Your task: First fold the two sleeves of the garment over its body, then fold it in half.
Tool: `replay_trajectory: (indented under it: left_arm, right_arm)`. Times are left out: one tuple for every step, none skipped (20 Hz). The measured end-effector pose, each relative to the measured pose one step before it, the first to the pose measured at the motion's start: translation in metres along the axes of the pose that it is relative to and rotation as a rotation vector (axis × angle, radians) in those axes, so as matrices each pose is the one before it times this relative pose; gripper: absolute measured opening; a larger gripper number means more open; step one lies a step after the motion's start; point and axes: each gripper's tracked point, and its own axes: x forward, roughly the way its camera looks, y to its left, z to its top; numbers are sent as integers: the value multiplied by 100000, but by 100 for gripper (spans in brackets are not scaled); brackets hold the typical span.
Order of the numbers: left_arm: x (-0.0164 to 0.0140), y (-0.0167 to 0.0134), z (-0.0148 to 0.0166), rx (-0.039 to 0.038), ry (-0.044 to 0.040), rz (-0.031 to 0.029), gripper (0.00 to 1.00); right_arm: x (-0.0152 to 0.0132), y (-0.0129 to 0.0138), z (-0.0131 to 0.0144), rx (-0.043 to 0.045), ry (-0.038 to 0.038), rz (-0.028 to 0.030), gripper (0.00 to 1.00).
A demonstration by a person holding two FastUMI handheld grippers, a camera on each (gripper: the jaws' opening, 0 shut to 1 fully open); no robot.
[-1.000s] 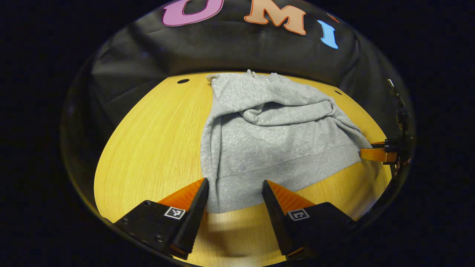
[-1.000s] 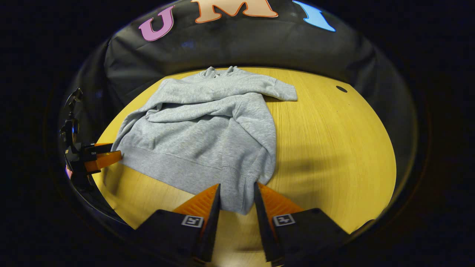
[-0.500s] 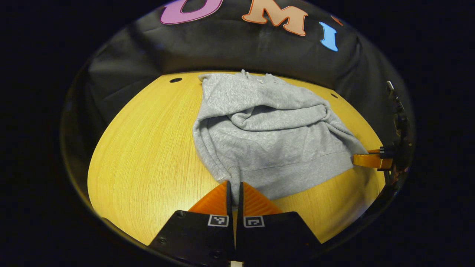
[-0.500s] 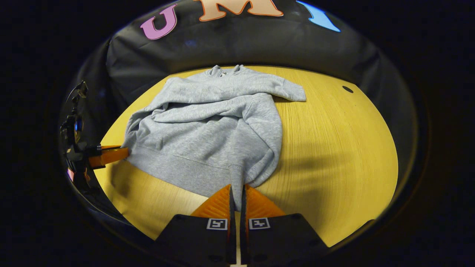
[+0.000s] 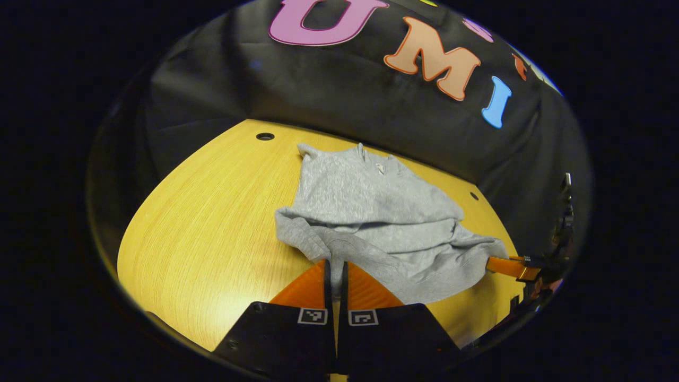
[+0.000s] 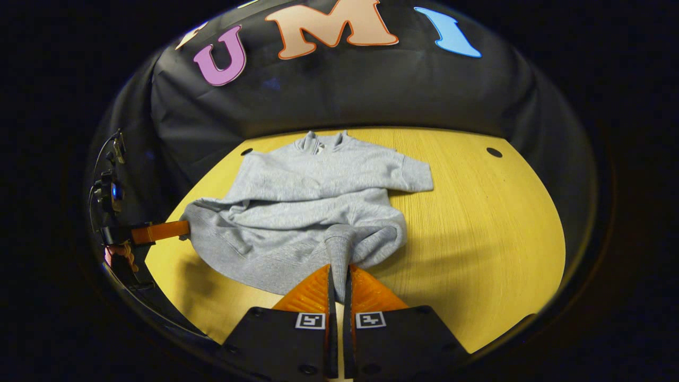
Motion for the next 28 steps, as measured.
replay_trajectory:
  left_arm:
    - [370, 24, 982, 322, -1243, 217, 0]
    - [600, -78, 1035, 906, -1716, 82, 0]
    - [588, -127, 1056, 732, -1667, 3, 0]
    - [572, -219, 724, 564, -938, -61, 0]
    - [683, -121, 706, 609, -527, 278, 0]
    - [944, 27, 692, 1116, -218, 1131, 0]
    - [883, 244, 618, 1471, 41, 1476, 0]
    - [1094, -45, 650, 1013, -139, 1105, 0]
    - [1016, 155, 398, 176, 806, 1049, 0]
    - [1069, -31, 335, 59, 674, 505, 0]
    - [997, -3, 46, 68, 878, 594, 0]
    - [1282, 154, 17, 549, 567, 640, 0]
    - [1111, 214, -262, 546, 1551, 931, 0]
    - [870, 255, -492, -3, 1572, 801, 0]
    - [889, 80, -453, -373, 1756, 592, 0]
    - [843, 281, -605, -611, 1760, 290, 3]
    - [571, 79, -507, -707, 1528, -82, 0]
    - [545, -29, -318, -494, 1039, -239, 0]
    - [491, -22, -190, -56, 708, -403, 0]
    - [406, -56, -264, 250, 679, -450, 0]
    - [255, -81, 88, 715, -228, -133, 0]
    - [154, 50, 103, 959, -663, 278, 0]
    - [199, 18, -6, 375, -48, 203, 0]
    - [2, 211, -31, 168, -583, 50, 2]
    - [-63, 157, 156, -183, -388, 535, 4]
    - [117, 210, 18, -262, -347, 448, 8]
    - [-64, -28, 184, -265, -517, -904, 7]
    - [-152, 32, 232, 554, -499, -316, 17]
  right_arm:
    - [316, -226, 825, 492, -1309, -109, 7]
    - [481, -200, 903, 617, -1323, -349, 7]
    - [538, -132, 780, 1103, -727, -164, 7]
    - [452, -178, 880, 947, -908, -150, 6]
    - [663, -205, 938, 609, -1153, -191, 7]
    - [731, -97, 1002, 1161, -620, 424, 7]
    - [718, 50, 862, 1437, -346, 806, 6]
    - [1002, -156, 1053, 526, -558, 183, 6]
    - [1141, -247, 679, -927, 308, -128, 6]
    - [1333, -274, 496, -2229, 852, -790, 6]
    - [995, -255, 129, -1868, 1612, -453, 6]
    - [1214, 40, 189, -1224, 855, 30, 6]
    - [1137, -112, -52, -621, 1435, -339, 6]
    - [921, -30, -160, 644, 1289, -29, 6]
    - [936, -71, -282, 1012, 1287, 95, 6]
    - [813, -198, -198, 1456, 1329, 113, 6]
    - [805, -156, -406, 1412, 1065, 237, 7]
    - [664, -203, -405, 924, 1535, 256, 7]
    - [487, -51, -160, 492, 517, 587, 6]
    - [324, 47, 169, -104, -684, 738, 7]
    - [262, -3, 73, -562, -470, 657, 7]
    - [4, 27, 32, -198, -287, 555, 6]
    - [-55, 109, -151, 696, -42, 345, 7]
    - [-38, 63, -10, 1782, 341, -26, 7]
    - [-43, -73, -32, 1665, 535, -70, 7]
    - [-221, -60, 101, 1722, 630, 112, 10]
    - [-77, 286, 159, 2294, 390, 1259, 11]
    - [-212, 140, 107, 1992, 187, 656, 13]
